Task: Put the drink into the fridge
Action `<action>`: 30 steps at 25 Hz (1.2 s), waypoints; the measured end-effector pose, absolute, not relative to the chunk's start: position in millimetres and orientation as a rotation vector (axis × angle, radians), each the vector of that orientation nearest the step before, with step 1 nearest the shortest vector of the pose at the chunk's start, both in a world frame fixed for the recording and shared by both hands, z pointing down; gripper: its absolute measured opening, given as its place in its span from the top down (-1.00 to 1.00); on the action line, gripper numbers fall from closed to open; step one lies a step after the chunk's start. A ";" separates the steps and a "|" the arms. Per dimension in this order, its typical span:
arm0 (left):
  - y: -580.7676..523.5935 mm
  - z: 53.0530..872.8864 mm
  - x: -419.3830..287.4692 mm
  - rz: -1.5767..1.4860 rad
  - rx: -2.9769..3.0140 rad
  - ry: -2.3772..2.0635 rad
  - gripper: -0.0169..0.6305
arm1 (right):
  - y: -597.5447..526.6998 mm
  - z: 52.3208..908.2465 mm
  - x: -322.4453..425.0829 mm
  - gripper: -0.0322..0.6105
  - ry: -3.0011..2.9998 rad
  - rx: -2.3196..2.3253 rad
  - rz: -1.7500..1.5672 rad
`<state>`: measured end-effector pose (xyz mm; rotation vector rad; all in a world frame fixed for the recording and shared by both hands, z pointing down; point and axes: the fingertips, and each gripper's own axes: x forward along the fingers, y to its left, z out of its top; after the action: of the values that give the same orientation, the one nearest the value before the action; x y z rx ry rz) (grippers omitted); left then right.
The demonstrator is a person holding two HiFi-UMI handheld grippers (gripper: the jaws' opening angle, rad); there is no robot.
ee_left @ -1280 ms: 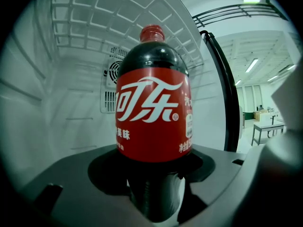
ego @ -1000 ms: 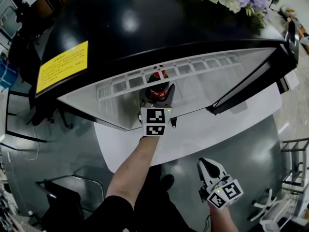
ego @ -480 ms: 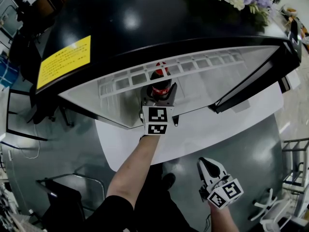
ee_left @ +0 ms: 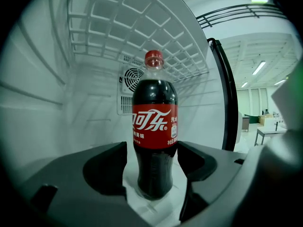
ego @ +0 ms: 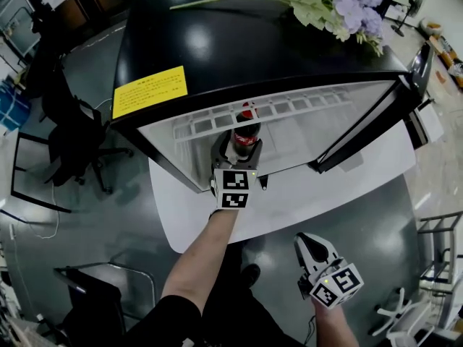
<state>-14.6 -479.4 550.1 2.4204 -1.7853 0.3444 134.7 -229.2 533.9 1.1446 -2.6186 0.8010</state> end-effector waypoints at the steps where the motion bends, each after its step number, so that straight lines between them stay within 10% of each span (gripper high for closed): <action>1: -474.5 547.6 -16.3 0.345 2.415 -1.784 -0.08 | -228.6 526.7 134.3 0.85 -2.625 1.146 0.789; 30: -247.7 406.0 -33.0 0.476 2.541 -1.612 0.41 | -146.2 391.4 145.0 0.85 -2.848 1.196 0.679</action>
<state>-33.0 -247.7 406.0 2.5414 -1.6123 0.4764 145.0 -146.2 391.4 1.1960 -2.8476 0.6789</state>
